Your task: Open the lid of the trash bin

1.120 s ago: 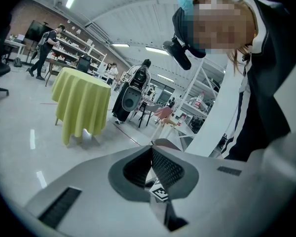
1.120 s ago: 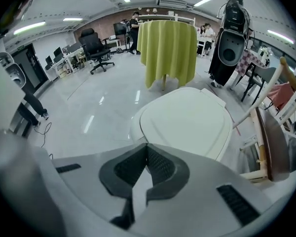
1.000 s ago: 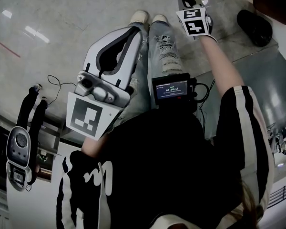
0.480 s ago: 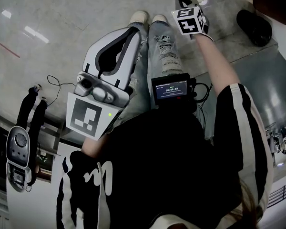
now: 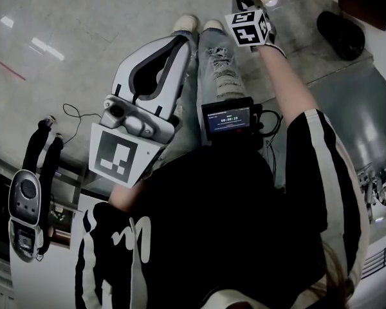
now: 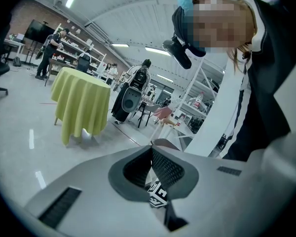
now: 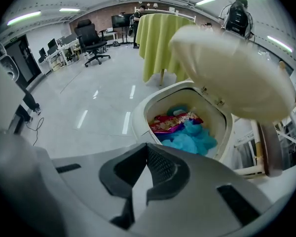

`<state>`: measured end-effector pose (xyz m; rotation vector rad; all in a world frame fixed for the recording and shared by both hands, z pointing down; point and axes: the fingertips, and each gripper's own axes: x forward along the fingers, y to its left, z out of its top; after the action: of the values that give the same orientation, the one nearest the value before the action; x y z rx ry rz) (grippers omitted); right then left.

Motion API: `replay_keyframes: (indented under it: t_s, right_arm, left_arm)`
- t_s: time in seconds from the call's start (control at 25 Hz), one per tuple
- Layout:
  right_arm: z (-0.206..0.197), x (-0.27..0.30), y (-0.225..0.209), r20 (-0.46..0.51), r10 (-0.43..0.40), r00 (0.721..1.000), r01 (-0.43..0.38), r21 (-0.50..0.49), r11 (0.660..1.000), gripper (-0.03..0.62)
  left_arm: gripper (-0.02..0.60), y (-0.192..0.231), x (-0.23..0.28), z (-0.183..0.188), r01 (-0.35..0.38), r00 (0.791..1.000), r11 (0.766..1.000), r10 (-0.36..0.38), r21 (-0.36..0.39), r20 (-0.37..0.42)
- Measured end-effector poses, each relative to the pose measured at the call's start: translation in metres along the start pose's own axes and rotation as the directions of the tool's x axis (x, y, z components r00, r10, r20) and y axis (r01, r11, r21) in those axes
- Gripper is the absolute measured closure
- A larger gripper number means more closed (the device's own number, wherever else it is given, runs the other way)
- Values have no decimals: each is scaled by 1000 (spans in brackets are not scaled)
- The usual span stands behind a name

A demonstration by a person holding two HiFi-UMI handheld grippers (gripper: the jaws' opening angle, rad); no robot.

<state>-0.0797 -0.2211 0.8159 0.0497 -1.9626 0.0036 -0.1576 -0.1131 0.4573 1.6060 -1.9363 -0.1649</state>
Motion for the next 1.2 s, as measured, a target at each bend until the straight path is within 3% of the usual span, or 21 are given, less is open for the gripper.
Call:
replay_keyframes:
  t_s: [0.8, 1.2]
  right_arm:
    - [1, 2, -5, -79, 71, 994, -64, 93, 994, 589]
    - [0, 0, -8, -81, 76, 994, -69, 82, 994, 589]
  left_arm:
    - [574, -7, -1, 5, 15, 1000, 1000, -15, 25, 11]
    - [574, -9, 0, 7, 17, 1000, 1000, -17, 22, 25]
